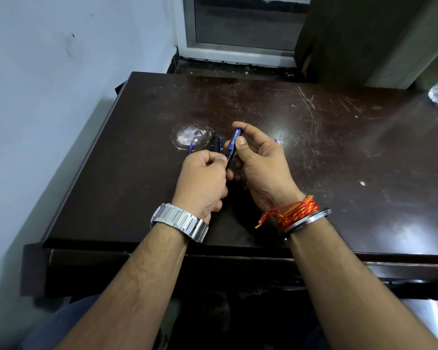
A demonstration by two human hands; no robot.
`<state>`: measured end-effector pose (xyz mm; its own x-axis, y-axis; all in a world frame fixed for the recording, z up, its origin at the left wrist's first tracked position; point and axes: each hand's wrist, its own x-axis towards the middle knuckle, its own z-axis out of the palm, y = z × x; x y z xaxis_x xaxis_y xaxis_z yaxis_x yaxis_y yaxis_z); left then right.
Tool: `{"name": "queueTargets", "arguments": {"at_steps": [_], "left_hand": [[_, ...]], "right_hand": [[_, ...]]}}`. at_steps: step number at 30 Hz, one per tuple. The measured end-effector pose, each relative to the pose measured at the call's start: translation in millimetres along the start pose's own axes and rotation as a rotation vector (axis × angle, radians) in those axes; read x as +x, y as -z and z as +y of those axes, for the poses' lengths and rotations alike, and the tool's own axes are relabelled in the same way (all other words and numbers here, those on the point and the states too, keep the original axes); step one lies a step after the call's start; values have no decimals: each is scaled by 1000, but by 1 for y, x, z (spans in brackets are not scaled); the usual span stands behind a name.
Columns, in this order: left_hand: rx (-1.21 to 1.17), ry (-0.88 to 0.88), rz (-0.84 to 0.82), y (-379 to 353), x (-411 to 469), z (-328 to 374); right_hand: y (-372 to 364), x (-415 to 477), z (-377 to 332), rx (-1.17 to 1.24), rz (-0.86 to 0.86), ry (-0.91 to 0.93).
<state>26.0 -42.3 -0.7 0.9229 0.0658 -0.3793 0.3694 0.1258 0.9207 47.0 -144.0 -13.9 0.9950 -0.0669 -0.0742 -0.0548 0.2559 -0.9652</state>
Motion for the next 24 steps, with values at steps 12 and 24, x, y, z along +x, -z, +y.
{"name": "queueTargets", "arguments": {"at_steps": [12, 24], "left_hand": [[67, -96, 81, -7, 8, -3], [301, -243, 162, 0, 9, 0]], "right_hand": [[-8, -1, 5, 4, 102, -57], [11, 0, 1, -462, 227, -36]]}}
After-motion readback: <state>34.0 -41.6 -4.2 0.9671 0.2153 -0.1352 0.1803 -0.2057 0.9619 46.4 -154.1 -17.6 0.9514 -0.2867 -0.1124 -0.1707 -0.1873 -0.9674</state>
